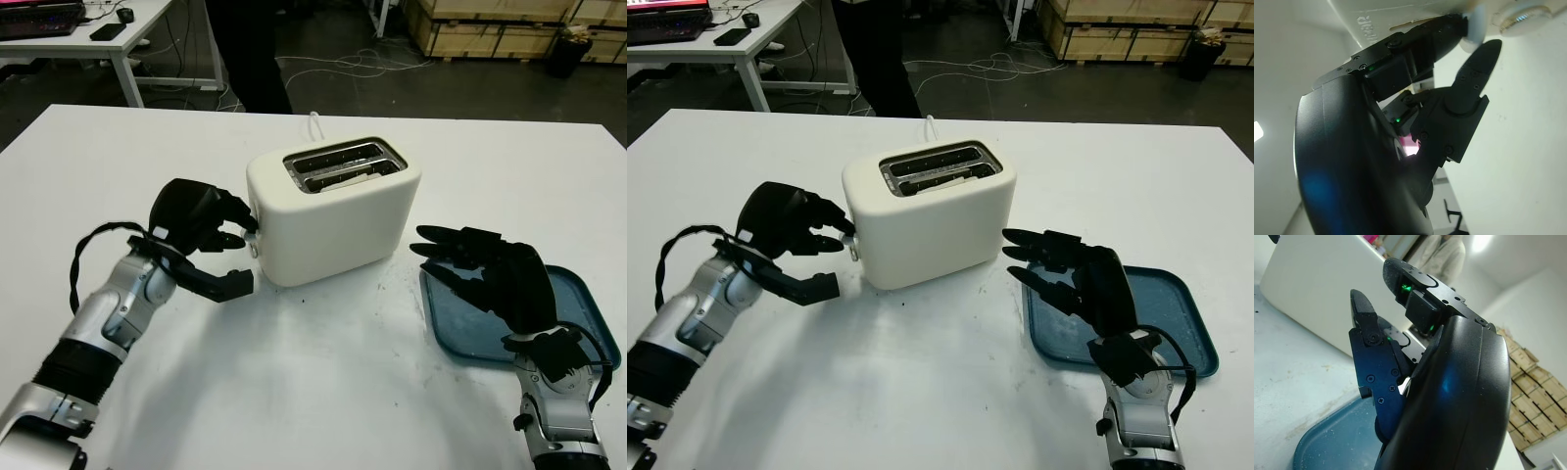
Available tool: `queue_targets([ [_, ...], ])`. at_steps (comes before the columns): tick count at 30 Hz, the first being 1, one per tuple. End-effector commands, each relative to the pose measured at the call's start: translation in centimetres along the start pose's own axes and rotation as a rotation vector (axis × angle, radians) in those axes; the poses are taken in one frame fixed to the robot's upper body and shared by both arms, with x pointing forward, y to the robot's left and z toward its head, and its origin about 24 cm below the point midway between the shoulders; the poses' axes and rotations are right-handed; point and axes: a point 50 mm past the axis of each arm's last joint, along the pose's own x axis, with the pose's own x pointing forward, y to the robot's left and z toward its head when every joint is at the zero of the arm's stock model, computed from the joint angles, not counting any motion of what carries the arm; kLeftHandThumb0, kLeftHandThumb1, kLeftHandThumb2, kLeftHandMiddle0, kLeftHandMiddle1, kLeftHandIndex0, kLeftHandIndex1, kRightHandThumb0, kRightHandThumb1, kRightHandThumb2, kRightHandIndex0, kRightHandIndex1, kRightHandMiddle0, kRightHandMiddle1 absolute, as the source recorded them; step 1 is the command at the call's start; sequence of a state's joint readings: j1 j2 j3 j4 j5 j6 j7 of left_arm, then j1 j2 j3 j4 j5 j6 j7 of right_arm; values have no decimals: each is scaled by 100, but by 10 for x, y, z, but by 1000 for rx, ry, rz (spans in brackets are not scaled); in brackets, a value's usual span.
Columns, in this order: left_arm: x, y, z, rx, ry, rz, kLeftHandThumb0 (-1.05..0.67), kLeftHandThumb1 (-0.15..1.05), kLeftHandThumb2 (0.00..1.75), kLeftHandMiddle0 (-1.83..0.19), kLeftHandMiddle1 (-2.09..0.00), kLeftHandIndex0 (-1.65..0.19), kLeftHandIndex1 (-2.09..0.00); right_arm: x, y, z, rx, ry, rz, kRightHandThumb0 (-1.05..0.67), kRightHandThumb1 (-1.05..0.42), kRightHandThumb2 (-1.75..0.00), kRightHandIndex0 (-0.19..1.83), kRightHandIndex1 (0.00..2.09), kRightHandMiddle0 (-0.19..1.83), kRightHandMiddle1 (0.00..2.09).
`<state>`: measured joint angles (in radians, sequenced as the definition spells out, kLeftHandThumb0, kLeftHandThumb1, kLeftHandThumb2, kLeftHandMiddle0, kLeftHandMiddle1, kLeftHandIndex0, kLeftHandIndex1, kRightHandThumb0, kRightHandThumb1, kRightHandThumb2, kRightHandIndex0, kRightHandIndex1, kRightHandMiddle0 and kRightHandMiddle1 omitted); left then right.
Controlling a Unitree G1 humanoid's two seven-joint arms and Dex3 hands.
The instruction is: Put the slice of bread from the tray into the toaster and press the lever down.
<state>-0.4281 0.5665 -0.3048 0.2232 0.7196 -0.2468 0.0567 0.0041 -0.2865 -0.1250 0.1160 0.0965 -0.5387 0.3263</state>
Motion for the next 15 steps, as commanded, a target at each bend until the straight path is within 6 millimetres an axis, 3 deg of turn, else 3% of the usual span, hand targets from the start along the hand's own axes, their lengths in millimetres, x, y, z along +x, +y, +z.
queue_targets([
  [1,1,-21,22,-11,-96,-146,-20,72,1,-121,-76,-137,-1,0,1,5,-3,-27,-6,-23,-90,0,105,0,95,0],
  [11,4,-17,24,32,-135,-251,-22,72,0,-119,-79,-139,-2,-7,1,8,2,-27,-8,-21,-90,0,105,0,94,0],
  [13,4,-19,26,29,-137,-272,-22,73,0,-119,-72,-138,-1,-8,1,8,10,-24,-6,-20,-91,0,104,0,94,0],
  [15,4,-21,28,20,-138,-294,-22,74,1,-122,-50,-137,0,-10,1,9,10,-25,-6,-20,-91,0,105,1,94,0],
])
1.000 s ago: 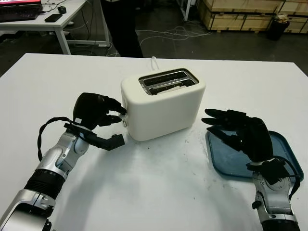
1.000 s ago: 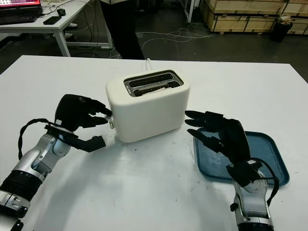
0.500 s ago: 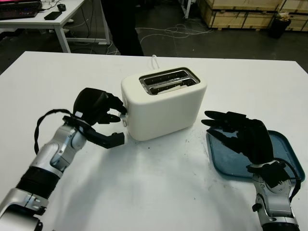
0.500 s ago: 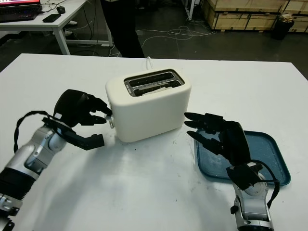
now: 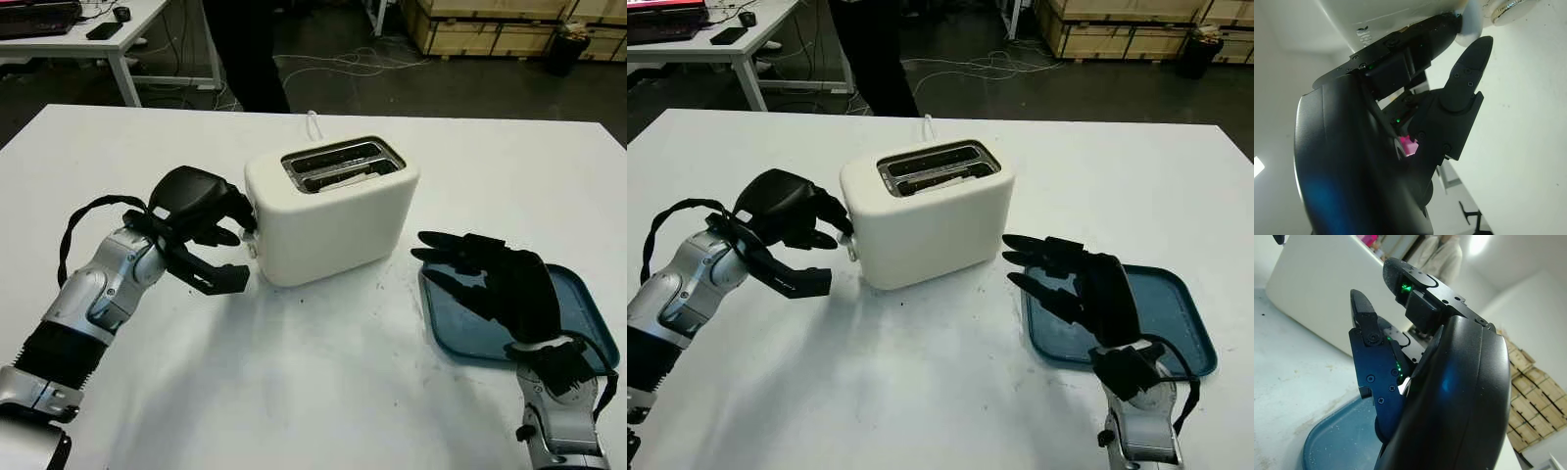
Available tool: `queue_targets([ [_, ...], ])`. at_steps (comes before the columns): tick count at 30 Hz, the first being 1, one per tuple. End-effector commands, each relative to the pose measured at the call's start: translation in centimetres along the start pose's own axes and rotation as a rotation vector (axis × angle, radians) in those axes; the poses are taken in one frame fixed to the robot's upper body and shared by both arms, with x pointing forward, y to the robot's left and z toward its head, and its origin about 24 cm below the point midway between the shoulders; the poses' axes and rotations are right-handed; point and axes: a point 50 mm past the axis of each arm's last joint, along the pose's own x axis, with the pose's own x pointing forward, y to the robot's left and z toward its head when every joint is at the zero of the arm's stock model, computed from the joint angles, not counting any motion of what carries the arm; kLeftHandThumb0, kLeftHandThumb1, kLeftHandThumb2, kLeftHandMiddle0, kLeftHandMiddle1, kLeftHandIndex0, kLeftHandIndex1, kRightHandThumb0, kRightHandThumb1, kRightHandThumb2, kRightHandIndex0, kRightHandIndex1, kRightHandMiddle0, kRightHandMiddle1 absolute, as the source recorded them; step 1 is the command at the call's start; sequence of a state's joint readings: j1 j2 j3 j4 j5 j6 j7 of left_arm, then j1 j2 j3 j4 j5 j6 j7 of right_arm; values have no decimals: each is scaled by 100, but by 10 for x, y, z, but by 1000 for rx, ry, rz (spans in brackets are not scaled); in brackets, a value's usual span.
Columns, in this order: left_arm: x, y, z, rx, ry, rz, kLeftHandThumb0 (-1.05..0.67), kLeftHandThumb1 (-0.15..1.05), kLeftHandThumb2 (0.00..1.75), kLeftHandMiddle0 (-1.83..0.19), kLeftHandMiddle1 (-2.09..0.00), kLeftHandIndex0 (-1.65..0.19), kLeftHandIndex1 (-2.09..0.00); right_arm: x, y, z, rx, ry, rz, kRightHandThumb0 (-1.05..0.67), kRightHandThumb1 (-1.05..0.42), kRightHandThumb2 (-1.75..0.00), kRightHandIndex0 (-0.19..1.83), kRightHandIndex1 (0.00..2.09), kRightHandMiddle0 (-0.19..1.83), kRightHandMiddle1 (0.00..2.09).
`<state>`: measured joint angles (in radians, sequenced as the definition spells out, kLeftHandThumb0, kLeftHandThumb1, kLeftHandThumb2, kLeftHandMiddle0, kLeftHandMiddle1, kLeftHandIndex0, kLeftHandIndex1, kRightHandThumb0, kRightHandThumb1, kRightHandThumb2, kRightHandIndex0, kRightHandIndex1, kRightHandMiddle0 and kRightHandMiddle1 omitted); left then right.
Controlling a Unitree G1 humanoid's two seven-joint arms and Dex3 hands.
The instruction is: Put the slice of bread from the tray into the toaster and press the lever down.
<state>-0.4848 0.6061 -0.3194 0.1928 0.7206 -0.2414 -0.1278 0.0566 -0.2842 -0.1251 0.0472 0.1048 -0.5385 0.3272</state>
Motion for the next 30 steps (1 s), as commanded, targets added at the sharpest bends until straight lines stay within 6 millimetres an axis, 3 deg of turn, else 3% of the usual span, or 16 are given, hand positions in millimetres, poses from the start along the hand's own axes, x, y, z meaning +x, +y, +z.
queue_targets([
  [1,1,-33,28,-43,-113,-150,-23,75,1,-123,-44,-137,0,-3,-1,2,9,-8,-7,-20,-91,0,105,1,94,0],
  [3,-1,-35,31,-47,-117,-162,-23,76,1,-123,-29,-135,0,-6,-2,5,-1,-3,-7,-23,-91,0,106,1,94,0],
  [7,-4,-48,38,-113,-104,-144,-22,75,0,-130,-24,-136,-1,-13,-3,8,3,-1,-8,-23,-92,0,106,1,94,0],
  [9,-6,-74,46,-194,-57,-130,-20,75,0,-133,-30,-136,-1,-17,-4,10,-10,9,-2,-23,-91,0,106,1,94,0],
  [12,-12,-129,70,-317,-3,-201,-15,75,0,-121,-66,-135,-1,-19,-5,9,-22,22,6,-23,-91,0,106,1,94,0],
  [14,-15,-156,87,-347,-5,-290,-16,76,1,-116,-70,-134,0,-18,-6,9,-31,27,13,-23,-91,0,106,1,94,0],
  [16,-18,-169,100,-380,-10,-338,-15,76,1,-112,-66,-131,0,-15,-5,8,-31,26,18,-23,-91,0,106,1,94,0],
  [20,-17,-169,101,-391,-15,-344,-14,77,0,-105,-89,-132,-1,-11,-3,6,-25,21,20,-22,-91,0,107,1,95,0],
  [25,-13,-158,88,-348,-38,-305,-13,75,0,-106,-83,-131,-1,-9,0,5,-27,21,15,-24,-91,0,107,1,95,0],
  [28,-10,-155,84,-322,-34,-321,-14,76,0,-112,-69,-131,-1,-9,1,5,-19,17,12,-22,-91,0,106,1,95,0],
  [30,-9,-152,82,-315,-34,-313,-14,76,0,-114,-72,-133,-2,-9,1,5,-24,15,11,-23,-91,0,106,1,95,0],
])
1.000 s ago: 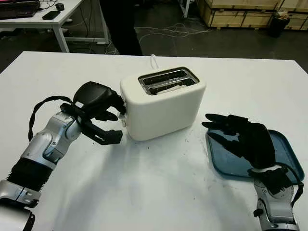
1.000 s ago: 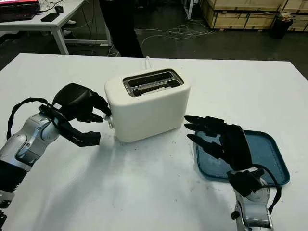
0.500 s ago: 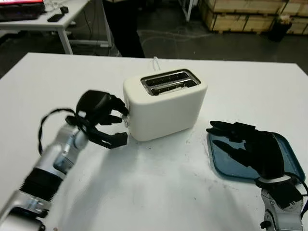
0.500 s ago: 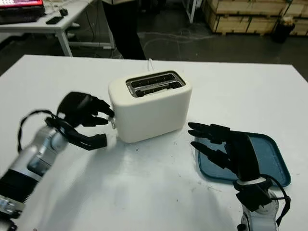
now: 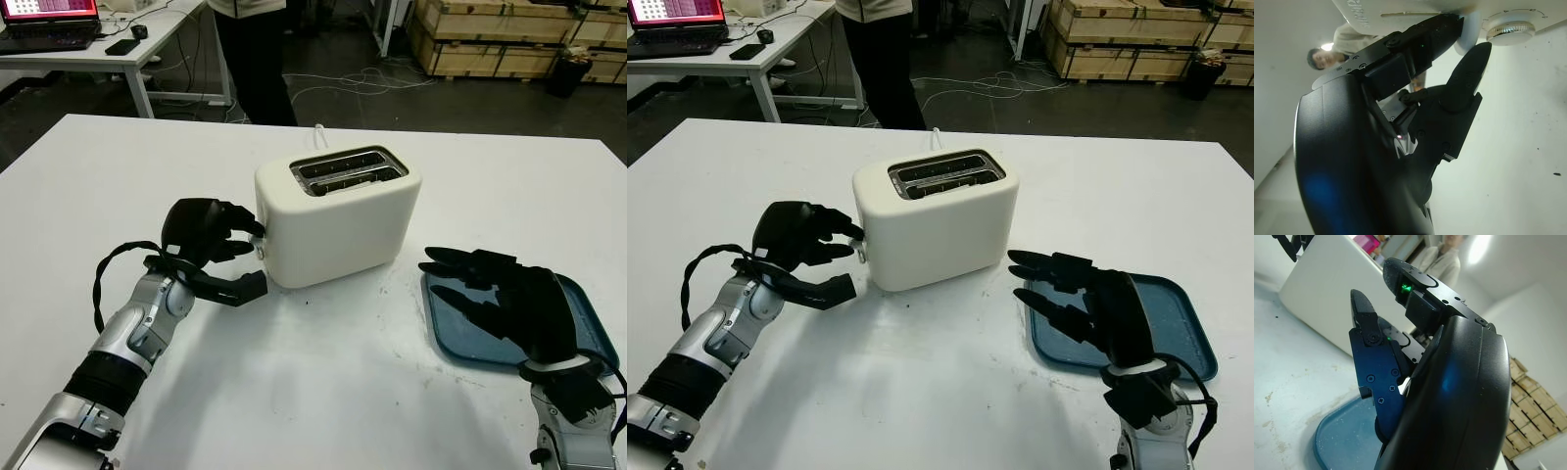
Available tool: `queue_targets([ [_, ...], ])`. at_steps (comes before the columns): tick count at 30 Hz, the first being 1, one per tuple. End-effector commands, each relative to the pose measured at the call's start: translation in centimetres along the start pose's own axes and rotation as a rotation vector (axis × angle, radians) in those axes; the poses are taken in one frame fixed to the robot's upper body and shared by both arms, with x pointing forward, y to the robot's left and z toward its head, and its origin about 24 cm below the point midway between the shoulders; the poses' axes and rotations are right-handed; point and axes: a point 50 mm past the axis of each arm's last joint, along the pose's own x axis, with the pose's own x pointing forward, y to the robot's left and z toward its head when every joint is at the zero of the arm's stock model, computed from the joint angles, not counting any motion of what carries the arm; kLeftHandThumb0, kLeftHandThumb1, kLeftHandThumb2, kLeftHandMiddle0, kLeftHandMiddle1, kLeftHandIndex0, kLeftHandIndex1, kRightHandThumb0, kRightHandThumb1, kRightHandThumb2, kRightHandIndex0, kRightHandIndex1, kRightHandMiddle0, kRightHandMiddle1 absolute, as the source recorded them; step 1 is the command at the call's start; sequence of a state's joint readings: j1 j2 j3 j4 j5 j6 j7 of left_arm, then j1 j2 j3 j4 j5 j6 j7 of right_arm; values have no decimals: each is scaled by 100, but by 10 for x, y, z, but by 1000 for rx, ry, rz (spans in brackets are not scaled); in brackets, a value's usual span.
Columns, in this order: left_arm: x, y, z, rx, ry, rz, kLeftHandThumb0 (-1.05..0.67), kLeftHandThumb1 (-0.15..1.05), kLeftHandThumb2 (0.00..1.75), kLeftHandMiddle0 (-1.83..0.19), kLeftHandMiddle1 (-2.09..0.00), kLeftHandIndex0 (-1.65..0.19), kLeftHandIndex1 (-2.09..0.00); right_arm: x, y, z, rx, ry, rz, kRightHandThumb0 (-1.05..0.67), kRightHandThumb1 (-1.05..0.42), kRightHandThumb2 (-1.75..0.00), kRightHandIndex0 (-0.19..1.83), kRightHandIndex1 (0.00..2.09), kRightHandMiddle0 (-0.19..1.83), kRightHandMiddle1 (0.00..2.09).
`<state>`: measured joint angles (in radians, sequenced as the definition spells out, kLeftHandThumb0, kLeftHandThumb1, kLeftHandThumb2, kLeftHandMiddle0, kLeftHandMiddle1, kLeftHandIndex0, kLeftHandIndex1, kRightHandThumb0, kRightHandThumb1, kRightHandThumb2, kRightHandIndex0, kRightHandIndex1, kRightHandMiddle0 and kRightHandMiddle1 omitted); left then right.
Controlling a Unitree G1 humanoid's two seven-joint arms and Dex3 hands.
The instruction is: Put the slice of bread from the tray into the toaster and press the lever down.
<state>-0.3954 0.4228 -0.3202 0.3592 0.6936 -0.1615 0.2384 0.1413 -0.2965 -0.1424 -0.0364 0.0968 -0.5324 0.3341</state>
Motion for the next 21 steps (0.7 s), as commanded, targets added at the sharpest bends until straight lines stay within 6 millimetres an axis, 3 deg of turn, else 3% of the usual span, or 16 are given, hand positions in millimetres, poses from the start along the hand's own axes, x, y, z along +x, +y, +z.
queue_targets([
  [1,-43,-109,50,-58,-147,-560,-13,75,0,-114,-76,-135,-3,7,2,-2,6,1,1,-23,-91,0,106,1,95,0],
  [5,-40,-102,51,-46,-149,-527,-14,76,1,-113,-83,-135,-2,3,2,1,3,7,1,-24,-91,0,106,1,95,0],
  [8,-21,-80,67,98,-186,-552,-15,72,0,-113,-87,-135,-2,0,2,3,6,4,-1,-24,-91,0,106,1,95,0],
  [9,-15,-72,76,124,-188,-559,-10,70,0,-113,-98,-137,-3,-1,2,3,10,5,2,-24,-91,0,106,1,95,0],
  [11,-15,-77,82,147,-148,-625,-6,68,0,-109,-128,-141,-5,-2,3,3,13,9,5,-25,-91,0,106,1,95,0],
  [14,-45,-118,71,159,-36,-825,4,66,0,-102,-100,-130,-1,-4,1,2,4,21,0,-26,-92,0,106,1,95,0],
  [15,-54,-127,69,157,-10,-878,7,67,0,-103,-75,-123,-1,-4,0,1,0,26,-2,-25,-92,0,106,1,95,0],
  [16,-59,-131,69,152,7,-907,10,68,1,-105,-64,-121,-1,-3,-1,1,-3,30,-3,-25,-92,0,106,1,95,0],
  [21,-49,-115,62,147,62,-885,-6,73,2,-102,-49,-110,0,3,1,-2,4,19,8,-26,-92,0,106,1,95,0],
])
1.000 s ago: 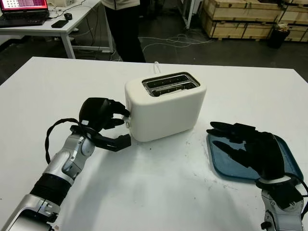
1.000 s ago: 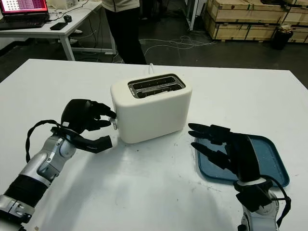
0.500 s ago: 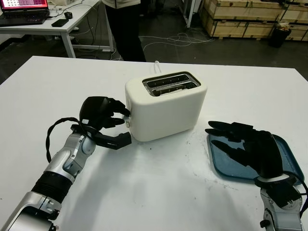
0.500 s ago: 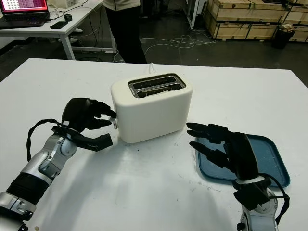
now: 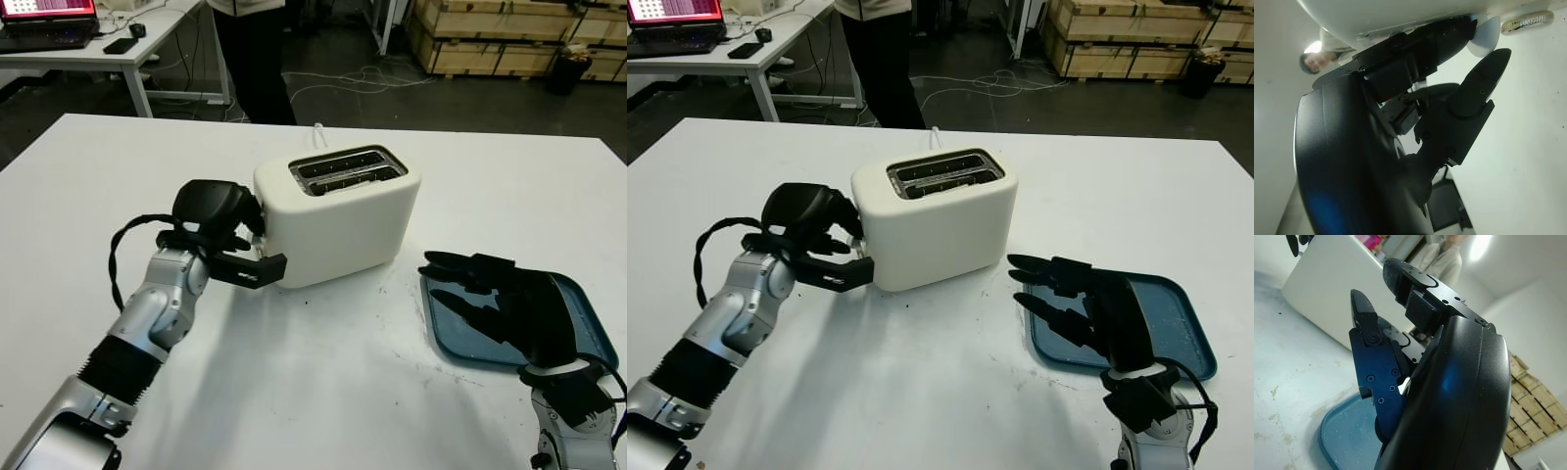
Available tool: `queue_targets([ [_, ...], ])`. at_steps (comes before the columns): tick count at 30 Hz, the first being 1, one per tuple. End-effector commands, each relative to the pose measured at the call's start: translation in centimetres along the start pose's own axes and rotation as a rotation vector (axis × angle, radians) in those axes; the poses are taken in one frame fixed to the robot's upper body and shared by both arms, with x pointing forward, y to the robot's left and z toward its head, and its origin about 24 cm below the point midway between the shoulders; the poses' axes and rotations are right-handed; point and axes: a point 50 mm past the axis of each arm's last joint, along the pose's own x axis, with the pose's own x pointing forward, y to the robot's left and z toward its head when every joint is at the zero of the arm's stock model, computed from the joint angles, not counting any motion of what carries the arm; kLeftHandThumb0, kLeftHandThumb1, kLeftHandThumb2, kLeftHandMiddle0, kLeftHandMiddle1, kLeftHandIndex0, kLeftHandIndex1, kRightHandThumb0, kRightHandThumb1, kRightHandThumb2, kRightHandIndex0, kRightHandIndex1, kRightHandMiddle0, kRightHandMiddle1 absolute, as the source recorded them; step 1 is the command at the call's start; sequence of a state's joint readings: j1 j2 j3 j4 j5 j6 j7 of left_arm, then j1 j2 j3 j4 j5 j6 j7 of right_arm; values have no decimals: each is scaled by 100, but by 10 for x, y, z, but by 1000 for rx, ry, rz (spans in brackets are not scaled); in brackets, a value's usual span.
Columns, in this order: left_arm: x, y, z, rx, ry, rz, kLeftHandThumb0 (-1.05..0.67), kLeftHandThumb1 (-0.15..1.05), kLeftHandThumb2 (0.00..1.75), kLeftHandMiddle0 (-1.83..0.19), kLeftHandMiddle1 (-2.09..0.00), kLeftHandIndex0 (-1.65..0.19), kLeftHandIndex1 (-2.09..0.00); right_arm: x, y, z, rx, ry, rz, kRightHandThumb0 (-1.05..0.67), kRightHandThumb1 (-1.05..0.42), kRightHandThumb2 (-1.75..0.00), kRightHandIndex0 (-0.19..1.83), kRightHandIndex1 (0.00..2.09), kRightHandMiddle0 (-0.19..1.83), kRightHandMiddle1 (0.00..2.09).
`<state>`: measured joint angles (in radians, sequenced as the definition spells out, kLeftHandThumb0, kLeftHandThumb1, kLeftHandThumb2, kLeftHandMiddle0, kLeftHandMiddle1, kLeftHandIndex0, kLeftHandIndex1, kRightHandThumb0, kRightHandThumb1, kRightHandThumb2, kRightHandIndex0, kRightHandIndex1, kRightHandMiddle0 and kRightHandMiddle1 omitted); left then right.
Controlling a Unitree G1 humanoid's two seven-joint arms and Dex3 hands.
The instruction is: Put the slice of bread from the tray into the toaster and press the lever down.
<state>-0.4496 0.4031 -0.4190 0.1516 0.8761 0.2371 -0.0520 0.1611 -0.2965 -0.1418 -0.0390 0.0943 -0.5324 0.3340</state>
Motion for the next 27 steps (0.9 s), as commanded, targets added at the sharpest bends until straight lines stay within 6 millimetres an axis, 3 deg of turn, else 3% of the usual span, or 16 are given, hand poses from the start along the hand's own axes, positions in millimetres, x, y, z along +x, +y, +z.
queue_targets([
  [1,-50,-123,55,18,-139,-717,-6,73,1,-102,-49,-107,0,8,0,0,10,1,6,-26,-92,0,106,1,95,0],
  [12,-45,-104,49,61,-144,-629,-15,72,0,-115,-57,-115,-4,5,-2,2,-5,-12,2,-25,-92,-1,106,1,95,0],
  [16,-55,-63,68,-68,-215,-488,-10,71,0,-110,-90,-124,-6,-3,-5,6,-23,5,0,-27,-92,-1,107,1,94,0],
  [17,-54,-66,68,-95,-190,-480,-8,72,1,-109,-92,-125,-5,-5,-5,6,-26,16,-2,-27,-92,-1,106,1,94,0],
  [19,-52,-105,61,-49,-84,-599,-5,71,0,-98,-81,-117,-2,-8,-6,5,-31,28,-1,-25,-91,0,106,0,95,0],
  [21,-63,-133,63,-47,-53,-708,-7,70,0,-93,-73,-112,-1,-8,-9,6,-38,37,0,-24,-91,0,106,0,94,0],
  [23,-70,-139,72,-73,-92,-748,-9,71,0,-99,-60,-117,-2,-7,-12,6,-47,42,-4,-24,-91,0,106,0,95,0],
  [27,-64,-128,72,-47,-115,-731,-9,74,0,-105,-40,-118,-1,-3,-11,5,-39,36,6,-22,-91,0,106,0,94,0],
])
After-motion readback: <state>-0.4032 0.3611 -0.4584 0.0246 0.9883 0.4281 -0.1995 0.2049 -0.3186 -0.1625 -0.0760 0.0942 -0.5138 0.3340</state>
